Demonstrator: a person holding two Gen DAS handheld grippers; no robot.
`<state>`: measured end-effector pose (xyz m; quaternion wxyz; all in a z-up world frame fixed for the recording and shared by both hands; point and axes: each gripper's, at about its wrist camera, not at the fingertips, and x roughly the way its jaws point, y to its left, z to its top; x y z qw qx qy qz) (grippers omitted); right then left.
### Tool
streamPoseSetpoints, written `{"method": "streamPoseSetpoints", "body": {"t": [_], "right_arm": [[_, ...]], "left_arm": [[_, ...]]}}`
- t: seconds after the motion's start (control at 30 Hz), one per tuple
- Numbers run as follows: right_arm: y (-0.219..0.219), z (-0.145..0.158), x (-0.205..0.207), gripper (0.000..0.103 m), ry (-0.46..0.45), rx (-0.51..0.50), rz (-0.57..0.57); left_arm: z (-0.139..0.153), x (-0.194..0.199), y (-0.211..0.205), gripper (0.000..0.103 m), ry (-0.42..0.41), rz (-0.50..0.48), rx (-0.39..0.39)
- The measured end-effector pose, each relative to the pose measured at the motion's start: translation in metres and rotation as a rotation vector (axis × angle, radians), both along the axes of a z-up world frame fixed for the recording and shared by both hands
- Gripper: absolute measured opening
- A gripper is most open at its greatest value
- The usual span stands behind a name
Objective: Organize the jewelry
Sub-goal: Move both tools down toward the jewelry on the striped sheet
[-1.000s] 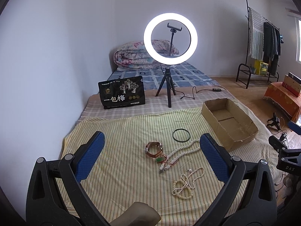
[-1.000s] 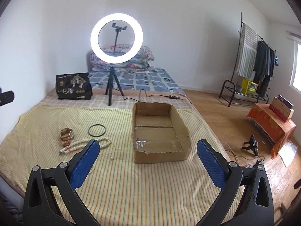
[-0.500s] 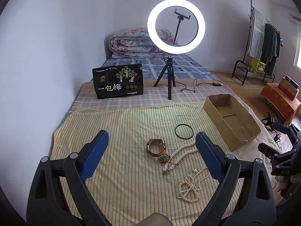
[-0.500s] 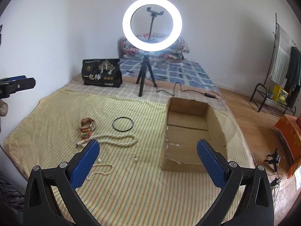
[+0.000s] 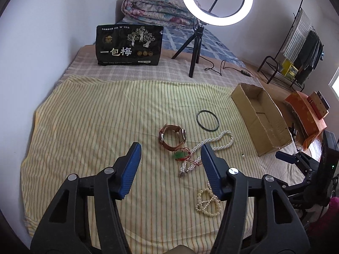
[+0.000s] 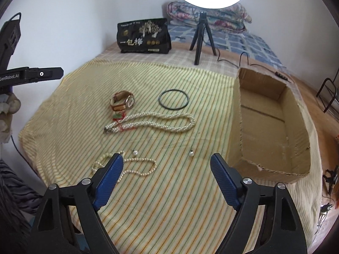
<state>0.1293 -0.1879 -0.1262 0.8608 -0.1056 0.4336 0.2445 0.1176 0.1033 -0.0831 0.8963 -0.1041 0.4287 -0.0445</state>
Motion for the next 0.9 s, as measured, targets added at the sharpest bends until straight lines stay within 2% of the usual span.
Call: {"method": "streamPoseSetpoints", "body": {"t": [0.07,0.2,0.3,0.37,0.4,0.5,0.6,0.73,0.9], "right_arm": [[0.003,-0.008,0.004,0.077,0.026,-0.005,0.009],[0.007,-0.023,0.011,0.074,0.083,-0.009,0.012],[0.007,-0.036,0.014,0.067,0.122,-0.022,0.012],[0.007,-0.042,0.015,0.067,0.141,-0.026,0.008],[0.007,-0.044,0.016,0.067,0.151,-0.023,0.007],[0.010,-0.047,0.018,0.066,0.165,-0.019,0.007],[0.015,-0.052,0.021,0.055,0.181,-0.021,0.018],[0.021,-0.060,0.024,0.053,0.192,-0.049,0.020],[0.024,-0.068,0.029,0.045,0.205,-0.066,0.021]], "left_arm": [[0.001,0.003,-0.001,0.060,-0.003,0.005,0.011],[-0.003,0.010,-0.002,0.060,-0.005,0.008,0.030],[-0.010,0.017,-0.006,0.060,0.012,-0.004,0.050],[-0.017,0.024,-0.006,0.054,0.032,-0.011,0.058],[-0.020,0.029,-0.006,0.051,0.046,-0.011,0.057],[-0.028,0.043,0.000,0.050,0.080,0.009,0.033],[-0.035,0.056,0.005,0.050,0.101,0.026,0.008],[-0.047,0.072,0.005,0.046,0.133,0.030,0.006],[-0.064,0.089,0.003,0.045,0.183,0.033,-0.015]]}}
